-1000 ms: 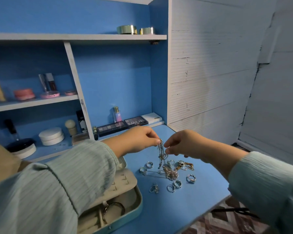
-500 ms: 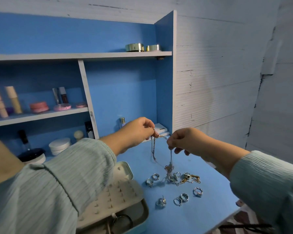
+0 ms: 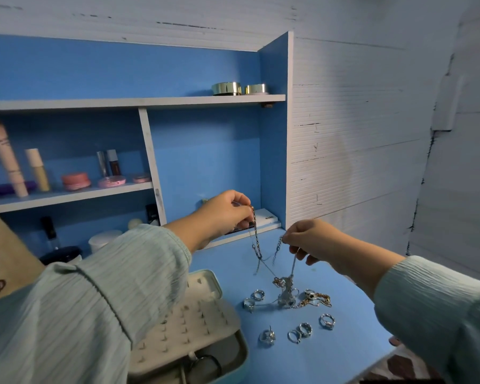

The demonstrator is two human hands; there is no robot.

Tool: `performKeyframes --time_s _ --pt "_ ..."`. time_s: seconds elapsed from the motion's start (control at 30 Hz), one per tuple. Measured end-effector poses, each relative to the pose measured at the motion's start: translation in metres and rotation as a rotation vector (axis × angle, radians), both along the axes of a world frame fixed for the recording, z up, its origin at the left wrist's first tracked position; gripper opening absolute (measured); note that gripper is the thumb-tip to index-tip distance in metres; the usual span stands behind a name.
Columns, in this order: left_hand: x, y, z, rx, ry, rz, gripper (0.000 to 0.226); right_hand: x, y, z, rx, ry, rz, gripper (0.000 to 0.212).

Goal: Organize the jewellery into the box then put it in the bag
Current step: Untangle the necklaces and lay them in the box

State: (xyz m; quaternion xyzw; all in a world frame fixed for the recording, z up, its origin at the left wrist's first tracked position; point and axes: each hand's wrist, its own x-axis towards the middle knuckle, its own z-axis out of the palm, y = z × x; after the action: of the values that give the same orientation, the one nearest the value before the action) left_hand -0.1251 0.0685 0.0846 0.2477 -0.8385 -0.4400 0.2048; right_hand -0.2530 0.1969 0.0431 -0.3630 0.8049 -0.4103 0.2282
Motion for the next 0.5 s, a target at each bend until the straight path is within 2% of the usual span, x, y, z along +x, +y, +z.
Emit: performKeyframes --time_s 0.2,0.33,0.4,0.5 --pt "-0.002 0.002 0.013 -0.002 0.089 0.029 0.006 -0.002 -0.002 -0.016 0.143 0.105 0.017 0.016" --pt "-0.003 0.001 0.018 -0.025 0.100 0.044 0.005 -0.002 0.000 -0.023 0.308 0.208 0.120 0.018" --pt "-0.005 0.002 0.019 -0.028 0.097 0.037 0.005 -0.001 0.000 -0.019 0.264 0.182 0.167 0.022" --pt "-0.009 0.004 0.020 -0.036 0.104 0.030 0.006 0.006 -0.004 -0.005 0.025 0.090 0.171 0.022"
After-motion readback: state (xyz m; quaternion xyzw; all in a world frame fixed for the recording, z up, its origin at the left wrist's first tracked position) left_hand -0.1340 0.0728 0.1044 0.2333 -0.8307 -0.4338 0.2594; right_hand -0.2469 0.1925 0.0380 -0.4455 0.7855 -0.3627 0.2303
